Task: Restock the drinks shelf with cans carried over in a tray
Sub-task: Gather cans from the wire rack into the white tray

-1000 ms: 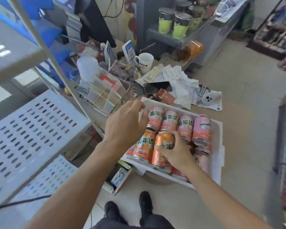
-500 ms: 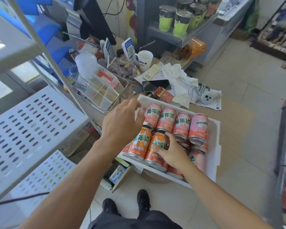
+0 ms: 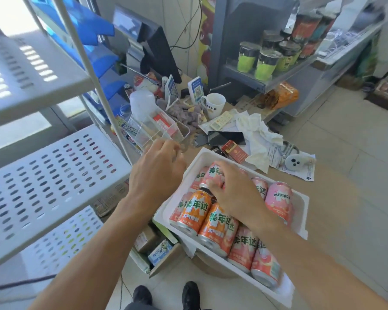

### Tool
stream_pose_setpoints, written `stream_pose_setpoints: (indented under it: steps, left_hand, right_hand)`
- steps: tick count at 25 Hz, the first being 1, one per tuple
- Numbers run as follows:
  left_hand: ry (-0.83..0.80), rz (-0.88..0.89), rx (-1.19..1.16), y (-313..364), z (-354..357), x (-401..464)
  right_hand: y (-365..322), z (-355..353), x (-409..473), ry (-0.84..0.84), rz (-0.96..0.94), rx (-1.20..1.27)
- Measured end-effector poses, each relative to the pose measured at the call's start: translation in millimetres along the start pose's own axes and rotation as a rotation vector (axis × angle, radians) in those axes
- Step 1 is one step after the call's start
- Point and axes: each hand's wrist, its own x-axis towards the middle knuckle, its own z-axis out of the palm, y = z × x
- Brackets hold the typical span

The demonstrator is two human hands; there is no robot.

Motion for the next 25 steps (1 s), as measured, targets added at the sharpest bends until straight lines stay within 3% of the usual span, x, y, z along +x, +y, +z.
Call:
stream_pose_setpoints:
  steps: [5,11,18,25]
  left_hand:
    - [0.233,-0.125,0.044,-26,-52,-4]
    - [0.487,-0.277,0.108,-68,-131,-16]
    - [0.695,-0.421,0.171,-130,-217,-36]
    - [0.788,-0.565,0.242,-198,-278,-58]
  right_hand:
    - [-66,-9,41,0.155,-0.382,-0.04]
    - [-176,-1,67,0.216,-0.718,0.027]
    - [-301,18,86,0.12,-0.965,0.127]
    - [-405,62,106,0.049,-1.07,0.109]
